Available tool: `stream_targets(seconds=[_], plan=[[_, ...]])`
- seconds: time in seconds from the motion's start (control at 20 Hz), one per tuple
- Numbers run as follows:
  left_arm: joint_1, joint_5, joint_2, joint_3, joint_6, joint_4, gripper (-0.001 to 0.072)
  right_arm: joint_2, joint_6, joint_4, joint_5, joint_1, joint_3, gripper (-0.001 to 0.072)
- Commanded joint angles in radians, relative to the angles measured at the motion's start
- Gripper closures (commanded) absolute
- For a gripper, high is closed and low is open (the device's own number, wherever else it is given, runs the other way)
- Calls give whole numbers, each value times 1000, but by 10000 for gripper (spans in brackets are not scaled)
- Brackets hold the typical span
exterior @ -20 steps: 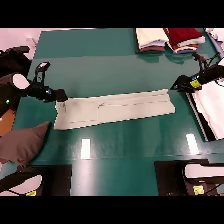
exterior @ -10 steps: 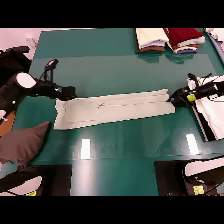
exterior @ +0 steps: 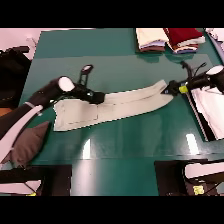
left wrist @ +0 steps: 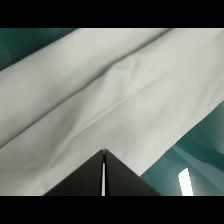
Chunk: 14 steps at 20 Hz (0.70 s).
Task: Fold the shirts.
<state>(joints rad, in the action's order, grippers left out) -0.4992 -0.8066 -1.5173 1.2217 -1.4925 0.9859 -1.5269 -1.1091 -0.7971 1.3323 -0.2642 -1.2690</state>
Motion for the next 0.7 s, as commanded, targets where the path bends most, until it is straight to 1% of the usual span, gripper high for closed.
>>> stream_targets(seconds=[0.0, 0.2, 0.35, 0.5, 0.65], plan=[[-67, -18, -173, 148, 0, -7, 684, 127, -46, 85, 41, 66, -117, 696], [-76, -10, -271, 224, 0, -61, 684, 216, -110, 98, 39, 171, -236, 696], [-78, 12, -296, 238, 0, -85, 684, 219, -157, 98, 32, 257, -294, 696], [-77, 14, -306, 238, 0, -84, 684, 219, -175, 98, -5, 335, -321, 696], [-53, -32, -299, 293, 0, -76, 684, 214, -191, 100, -38, 394, -321, 696]])
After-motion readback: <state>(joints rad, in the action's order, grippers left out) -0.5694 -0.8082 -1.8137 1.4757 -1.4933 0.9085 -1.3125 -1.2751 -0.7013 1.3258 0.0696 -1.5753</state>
